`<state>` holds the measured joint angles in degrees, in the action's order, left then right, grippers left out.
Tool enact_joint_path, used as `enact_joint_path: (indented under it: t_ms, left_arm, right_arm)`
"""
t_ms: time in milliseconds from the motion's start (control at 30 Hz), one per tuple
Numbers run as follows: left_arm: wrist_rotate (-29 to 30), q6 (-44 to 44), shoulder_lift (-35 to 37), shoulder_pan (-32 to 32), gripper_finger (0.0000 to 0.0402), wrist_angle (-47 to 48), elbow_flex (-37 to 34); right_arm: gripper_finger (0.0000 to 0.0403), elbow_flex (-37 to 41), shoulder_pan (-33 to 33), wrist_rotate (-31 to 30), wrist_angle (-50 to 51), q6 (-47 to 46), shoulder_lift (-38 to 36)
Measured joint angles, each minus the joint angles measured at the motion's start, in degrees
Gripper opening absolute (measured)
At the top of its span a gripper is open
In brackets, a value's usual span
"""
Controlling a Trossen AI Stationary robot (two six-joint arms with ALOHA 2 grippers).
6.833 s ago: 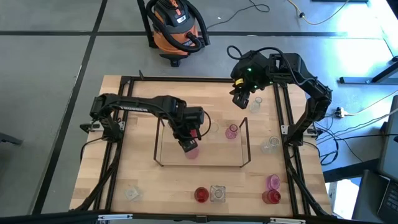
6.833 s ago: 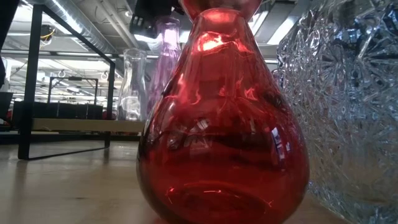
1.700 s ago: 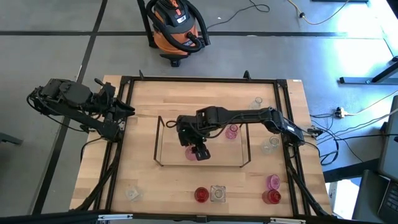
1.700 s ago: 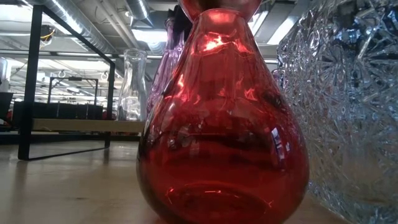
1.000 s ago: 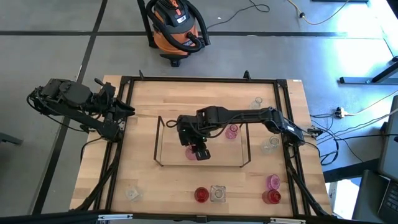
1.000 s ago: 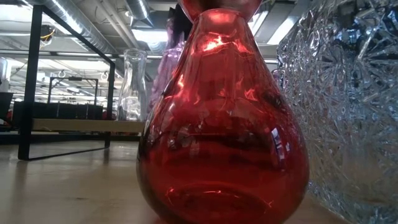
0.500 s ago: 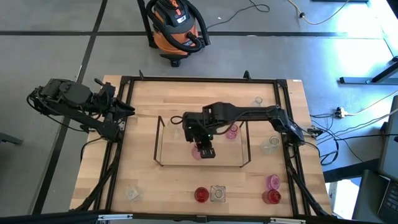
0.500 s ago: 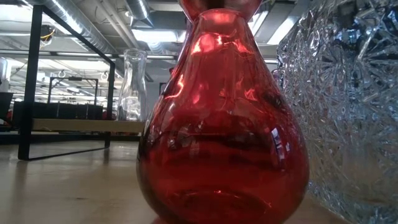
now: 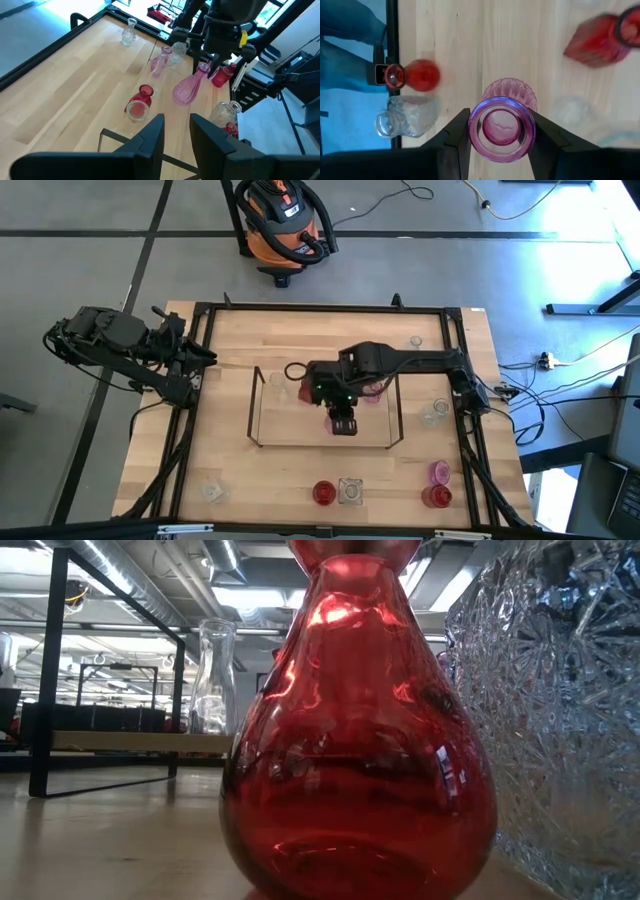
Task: Sort vases onto shelf
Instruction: Put the left purple flower vase on the shelf aligned with the other purple flower vase
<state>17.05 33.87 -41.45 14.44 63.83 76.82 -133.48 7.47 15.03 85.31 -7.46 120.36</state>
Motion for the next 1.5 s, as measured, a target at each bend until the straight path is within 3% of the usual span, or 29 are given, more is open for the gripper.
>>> enact_joint_path:
  t_ms: [233,700,833,1067,1167,1267,1500]
  left_arm:
    - [0.00,-0.13,0.00,0.02,0.0085,0.04,0.00]
    - [-0.11,-1.64,0.29,0.02,0.0085,0.16,0.00]
    - [-0.17,-2.56,0.55,0.02,0.0085,0.15,0.02]
    - [0.10,-2.69,0.59,0.02,0.0085,0.15,0.02]
    - [0.18,-2.67,0.63,0.02,0.0085,0.15,0.02]
    - [0.20,-2.17,0.63,0.00,0.0085,0.01,0.02]
    - [2.93,1.97,0.59,0.00,0.0085,-0.56,0.02]
  right_arm:
    - [0.0134,0.04,3.25,-7.77,1.31,-6.37,-2.11]
    - [0.0134,1.40,4.17,-15.47,4.43,-11.67,-11.12]
    - [0.0134,10.15,3.65,-16.74,3.71,-14.53,-18.02]
    - [0.0134,37.57,3.80,-16.88,-20.27,-22.11,-36.51]
    - [0.0134,46.77,3.76,-13.38,-22.48,-24.08,-40.64]
    - [0.0134,50.41,3.76,-9.56,-22.11,-23.66,-40.65]
    - [0.0134,48.01,0.85,-7.03,-20.96,-16.41,-36.47]
